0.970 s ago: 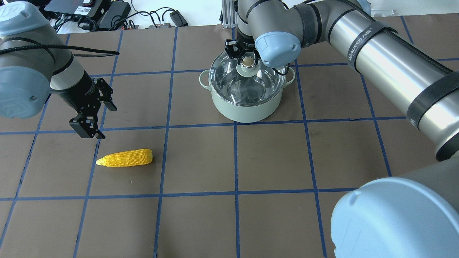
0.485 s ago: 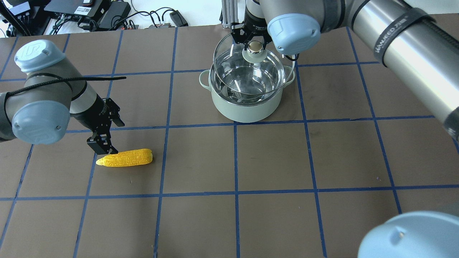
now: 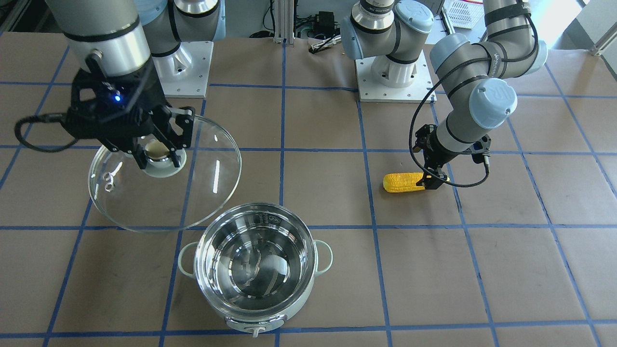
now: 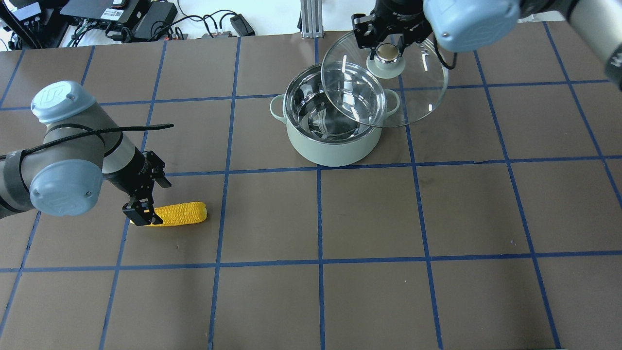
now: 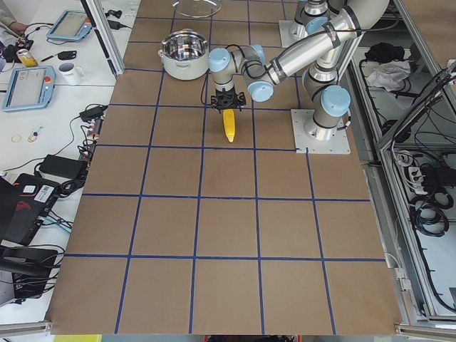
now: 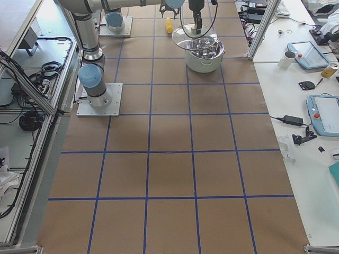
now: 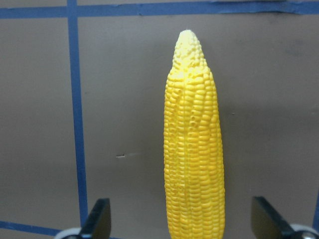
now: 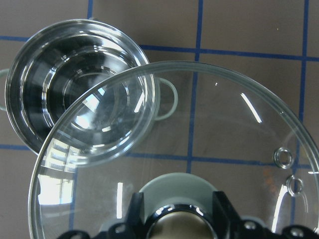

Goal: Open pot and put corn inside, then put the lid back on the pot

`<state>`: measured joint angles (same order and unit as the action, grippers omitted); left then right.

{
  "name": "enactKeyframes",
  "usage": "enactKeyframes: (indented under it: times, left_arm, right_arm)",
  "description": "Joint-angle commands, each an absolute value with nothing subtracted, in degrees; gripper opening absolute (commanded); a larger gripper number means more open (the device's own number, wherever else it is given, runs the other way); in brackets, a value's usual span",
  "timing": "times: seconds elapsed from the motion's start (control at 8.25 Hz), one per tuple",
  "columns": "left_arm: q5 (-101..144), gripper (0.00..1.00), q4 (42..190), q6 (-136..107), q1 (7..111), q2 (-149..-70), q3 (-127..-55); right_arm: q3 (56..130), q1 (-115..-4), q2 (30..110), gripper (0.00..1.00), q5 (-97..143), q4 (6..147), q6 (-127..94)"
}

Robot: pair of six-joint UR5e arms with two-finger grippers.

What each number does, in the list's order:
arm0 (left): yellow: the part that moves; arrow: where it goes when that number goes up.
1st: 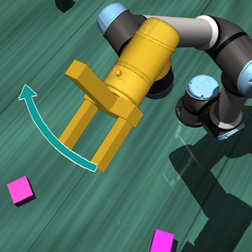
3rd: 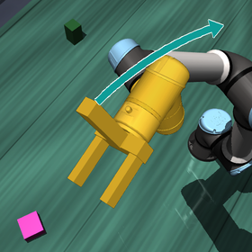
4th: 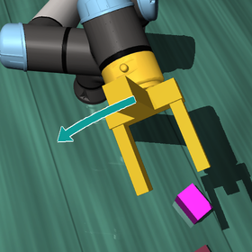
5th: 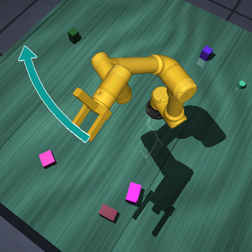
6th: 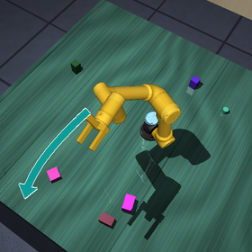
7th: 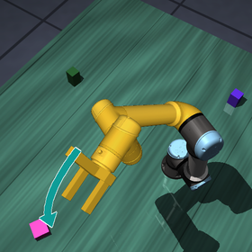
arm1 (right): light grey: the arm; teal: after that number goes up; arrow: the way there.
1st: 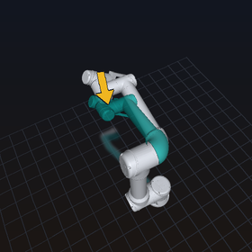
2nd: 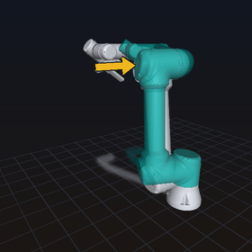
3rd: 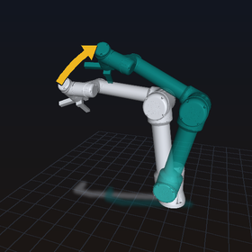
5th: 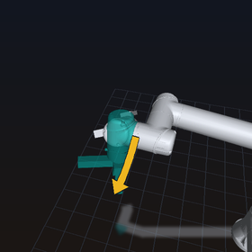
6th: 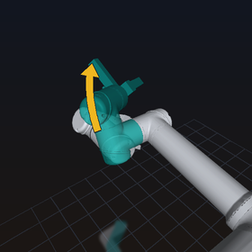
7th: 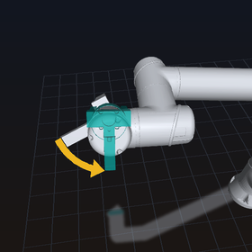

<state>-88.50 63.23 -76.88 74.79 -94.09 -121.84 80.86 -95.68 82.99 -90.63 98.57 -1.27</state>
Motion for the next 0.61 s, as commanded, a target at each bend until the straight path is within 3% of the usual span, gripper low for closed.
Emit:
enactKeyframes:
  times: [0.0,0.48]
  left_arm:
    - [-88.33,1.0,56.54,-76.55,74.53,-97.1,-123.75]
    - [-88.42,1.0,54.05,-72.25,74.44,-99.58,-124.8]
  right_arm:
    - [85.24,-92.2,91.83,0.3,-90.53,90.36,3.07]
    - [85.34,-90.35,91.93,0.3,-88.77,90.18,3.25]
